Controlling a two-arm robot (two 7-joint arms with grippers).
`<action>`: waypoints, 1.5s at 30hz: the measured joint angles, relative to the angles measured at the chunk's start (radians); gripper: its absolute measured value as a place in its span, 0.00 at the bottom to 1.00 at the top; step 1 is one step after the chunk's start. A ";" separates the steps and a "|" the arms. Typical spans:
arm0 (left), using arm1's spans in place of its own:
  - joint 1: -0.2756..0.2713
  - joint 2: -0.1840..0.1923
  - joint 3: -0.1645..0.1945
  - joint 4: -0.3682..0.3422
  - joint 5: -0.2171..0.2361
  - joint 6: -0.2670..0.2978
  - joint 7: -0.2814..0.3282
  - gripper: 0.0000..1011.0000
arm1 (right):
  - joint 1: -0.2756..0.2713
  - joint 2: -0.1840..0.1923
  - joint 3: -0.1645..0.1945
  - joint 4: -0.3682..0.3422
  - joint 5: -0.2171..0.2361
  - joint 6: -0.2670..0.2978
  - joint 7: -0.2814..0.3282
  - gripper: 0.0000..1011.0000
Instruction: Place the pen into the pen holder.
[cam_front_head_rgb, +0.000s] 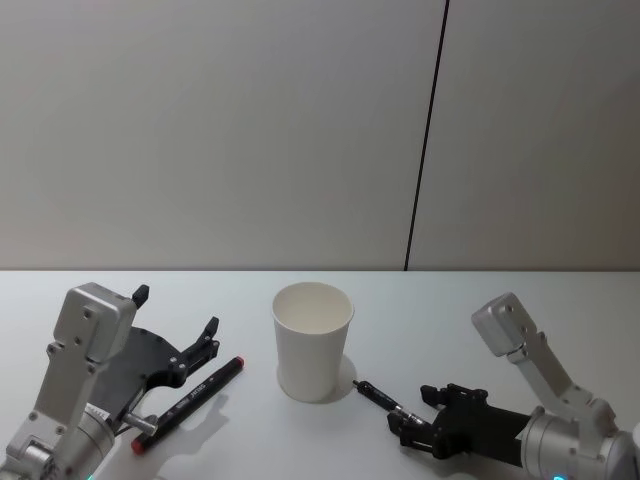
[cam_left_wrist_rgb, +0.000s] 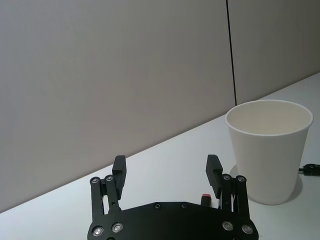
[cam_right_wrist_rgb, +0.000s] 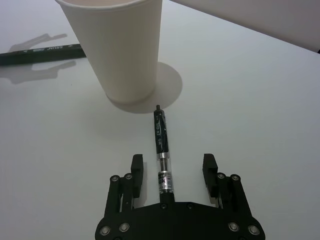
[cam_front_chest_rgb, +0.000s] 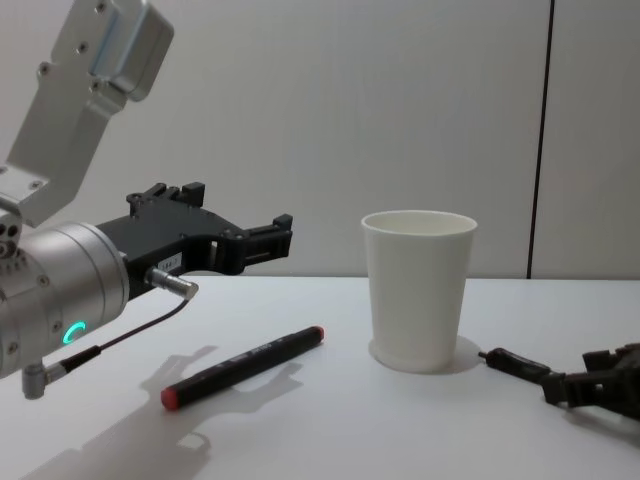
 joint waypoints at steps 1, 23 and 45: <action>0.000 0.000 0.000 0.000 0.000 0.000 0.000 0.99 | 0.000 0.000 0.000 0.000 0.002 0.000 0.000 0.70; 0.000 0.000 0.000 0.000 0.000 0.000 0.000 0.99 | 0.004 -0.002 -0.001 0.000 0.013 -0.001 0.006 0.13; 0.000 0.000 0.000 0.000 0.000 0.000 0.000 0.99 | 0.002 -0.048 0.035 0.014 0.056 -0.010 -0.049 0.13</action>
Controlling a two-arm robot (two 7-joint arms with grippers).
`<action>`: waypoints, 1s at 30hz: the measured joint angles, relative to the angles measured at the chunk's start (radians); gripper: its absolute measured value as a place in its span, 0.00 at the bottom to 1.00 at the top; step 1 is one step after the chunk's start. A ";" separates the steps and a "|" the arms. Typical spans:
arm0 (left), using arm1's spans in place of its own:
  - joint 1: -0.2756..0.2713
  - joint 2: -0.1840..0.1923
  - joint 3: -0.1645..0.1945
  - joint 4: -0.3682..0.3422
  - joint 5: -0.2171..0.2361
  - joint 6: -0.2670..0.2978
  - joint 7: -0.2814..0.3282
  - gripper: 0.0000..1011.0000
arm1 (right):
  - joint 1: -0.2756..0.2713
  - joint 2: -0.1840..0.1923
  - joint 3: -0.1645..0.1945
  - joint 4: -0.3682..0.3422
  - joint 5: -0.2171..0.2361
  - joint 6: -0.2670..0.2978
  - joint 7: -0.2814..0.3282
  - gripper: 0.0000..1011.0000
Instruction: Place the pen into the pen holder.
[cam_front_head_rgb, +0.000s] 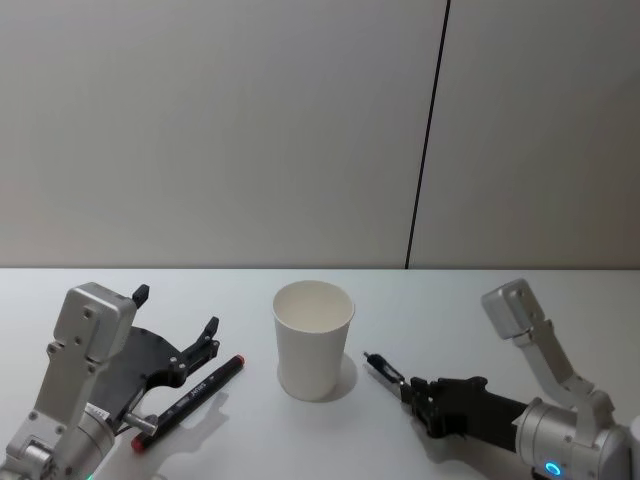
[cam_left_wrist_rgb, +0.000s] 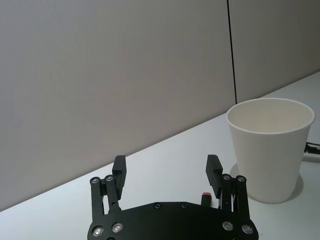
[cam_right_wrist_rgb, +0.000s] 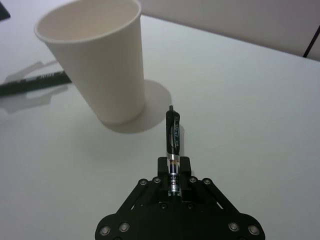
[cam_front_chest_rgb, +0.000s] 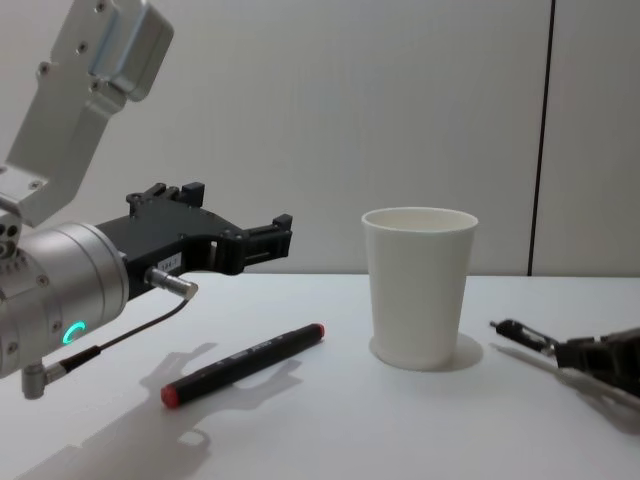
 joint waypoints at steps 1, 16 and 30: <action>0.000 0.000 0.000 0.000 0.000 0.000 0.000 0.99 | -0.001 -0.003 0.004 0.001 0.004 -0.003 -0.004 0.13; 0.000 0.000 0.000 0.000 0.000 0.000 0.000 0.99 | -0.014 -0.079 0.096 0.009 0.102 -0.112 -0.031 0.13; 0.000 0.000 0.000 0.000 0.000 0.000 0.000 0.99 | 0.002 -0.144 0.165 0.007 0.204 -0.233 0.010 0.13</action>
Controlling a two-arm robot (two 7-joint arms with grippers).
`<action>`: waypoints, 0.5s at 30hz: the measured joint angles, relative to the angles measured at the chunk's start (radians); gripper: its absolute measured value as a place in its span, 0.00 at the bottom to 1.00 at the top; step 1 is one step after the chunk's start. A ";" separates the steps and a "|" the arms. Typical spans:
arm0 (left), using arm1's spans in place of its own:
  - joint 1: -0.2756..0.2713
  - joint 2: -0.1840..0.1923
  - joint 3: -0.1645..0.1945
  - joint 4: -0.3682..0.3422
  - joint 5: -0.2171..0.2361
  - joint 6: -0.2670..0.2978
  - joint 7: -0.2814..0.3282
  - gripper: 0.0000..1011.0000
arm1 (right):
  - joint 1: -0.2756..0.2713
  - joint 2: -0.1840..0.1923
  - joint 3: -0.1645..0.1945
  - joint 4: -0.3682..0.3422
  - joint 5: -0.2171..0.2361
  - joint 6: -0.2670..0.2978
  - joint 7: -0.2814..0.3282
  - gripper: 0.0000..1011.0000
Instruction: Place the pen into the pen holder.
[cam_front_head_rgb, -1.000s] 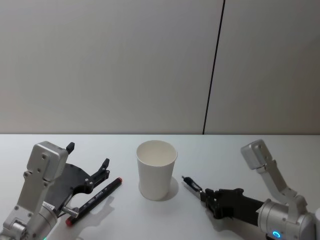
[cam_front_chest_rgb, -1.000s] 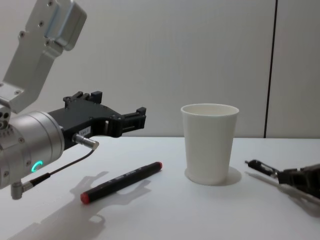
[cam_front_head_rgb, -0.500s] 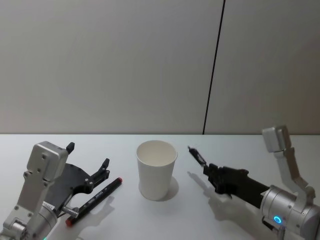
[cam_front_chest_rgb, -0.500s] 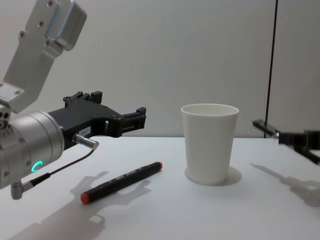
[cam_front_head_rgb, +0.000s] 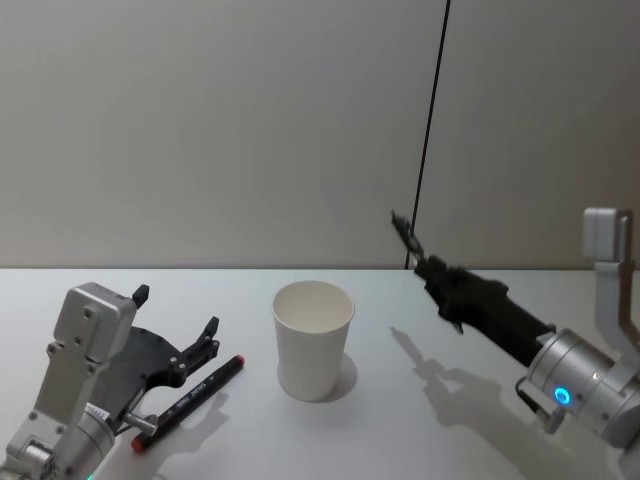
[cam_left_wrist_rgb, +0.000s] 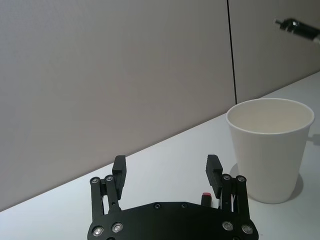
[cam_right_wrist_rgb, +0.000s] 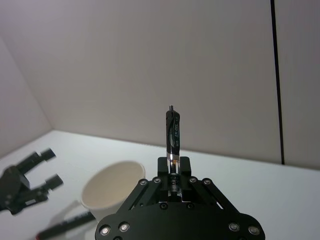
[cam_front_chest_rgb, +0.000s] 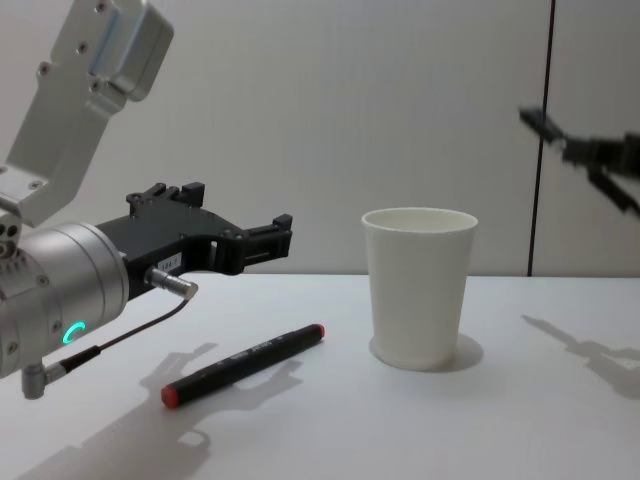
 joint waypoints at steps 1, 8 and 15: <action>0.000 0.000 0.000 0.000 0.000 0.000 0.000 0.99 | 0.004 -0.008 0.006 0.000 0.013 -0.014 0.009 0.13; 0.000 0.000 0.000 0.000 0.000 0.000 0.000 0.99 | 0.025 -0.036 0.021 0.006 0.060 -0.060 0.049 0.13; 0.000 0.000 0.000 0.000 0.000 0.000 0.000 0.99 | 0.043 -0.056 0.012 0.018 0.087 -0.085 0.080 0.13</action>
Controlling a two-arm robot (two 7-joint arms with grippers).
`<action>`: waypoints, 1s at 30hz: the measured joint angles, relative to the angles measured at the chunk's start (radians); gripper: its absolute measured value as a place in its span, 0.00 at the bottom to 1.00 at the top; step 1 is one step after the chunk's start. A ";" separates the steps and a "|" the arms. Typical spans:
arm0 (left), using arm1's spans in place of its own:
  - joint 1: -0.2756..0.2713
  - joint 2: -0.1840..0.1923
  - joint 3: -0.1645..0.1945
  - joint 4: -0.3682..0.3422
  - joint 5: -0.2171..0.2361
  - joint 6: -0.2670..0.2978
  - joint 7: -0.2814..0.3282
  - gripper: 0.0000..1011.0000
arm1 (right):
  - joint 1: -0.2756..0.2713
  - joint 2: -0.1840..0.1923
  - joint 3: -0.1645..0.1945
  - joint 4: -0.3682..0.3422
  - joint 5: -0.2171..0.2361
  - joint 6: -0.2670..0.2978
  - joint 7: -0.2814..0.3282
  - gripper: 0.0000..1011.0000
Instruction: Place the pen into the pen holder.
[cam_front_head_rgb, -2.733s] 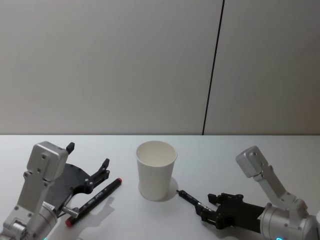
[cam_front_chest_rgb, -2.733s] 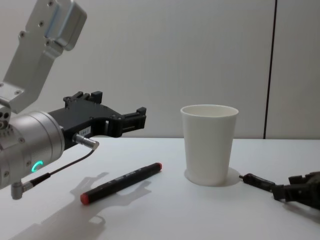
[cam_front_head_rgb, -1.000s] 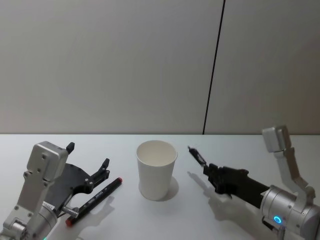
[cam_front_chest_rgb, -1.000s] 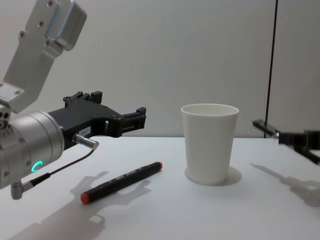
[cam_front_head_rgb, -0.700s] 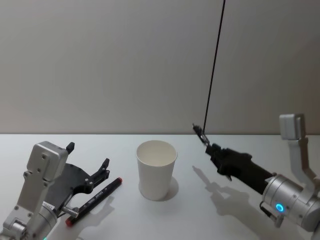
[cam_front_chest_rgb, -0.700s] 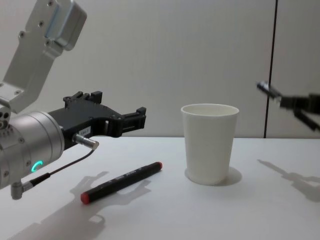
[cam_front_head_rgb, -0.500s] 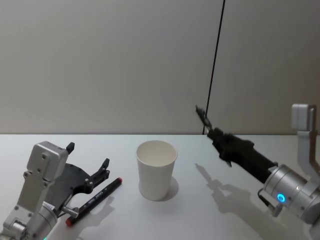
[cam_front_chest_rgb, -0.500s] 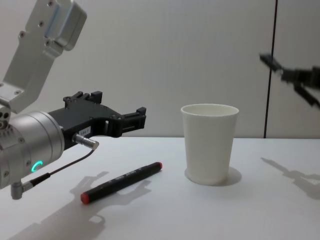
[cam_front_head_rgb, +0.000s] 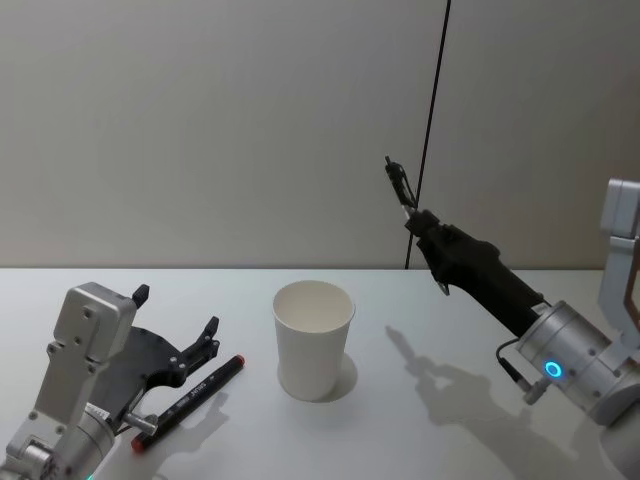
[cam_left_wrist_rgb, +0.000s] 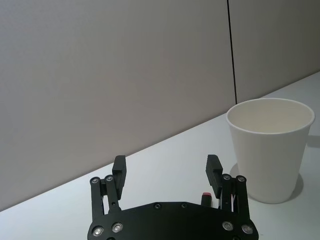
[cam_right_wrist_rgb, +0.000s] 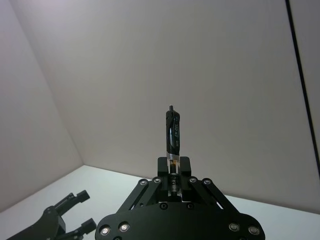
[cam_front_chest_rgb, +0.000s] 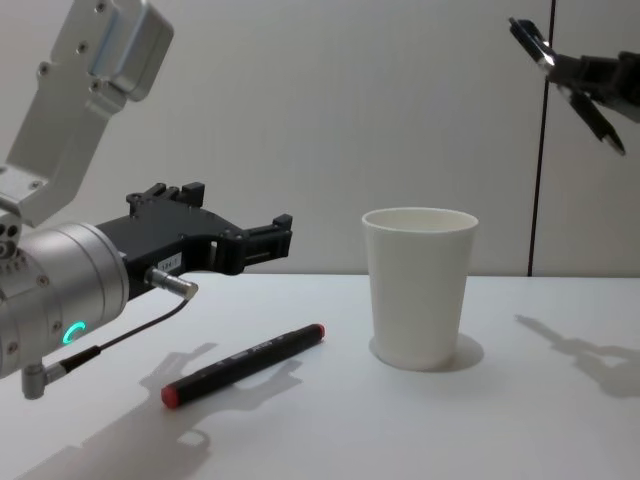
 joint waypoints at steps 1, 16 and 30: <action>0.000 0.000 0.000 0.000 0.000 0.000 0.000 0.99 | 0.000 0.000 0.000 0.000 0.000 0.000 0.000 0.13; 0.000 0.000 0.000 0.000 0.000 0.000 0.000 0.99 | 0.021 -0.035 -0.070 0.047 -0.035 -0.079 0.016 0.13; 0.000 0.000 0.000 0.000 0.000 0.000 0.000 0.99 | 0.050 -0.098 -0.134 0.136 -0.107 -0.207 -0.006 0.13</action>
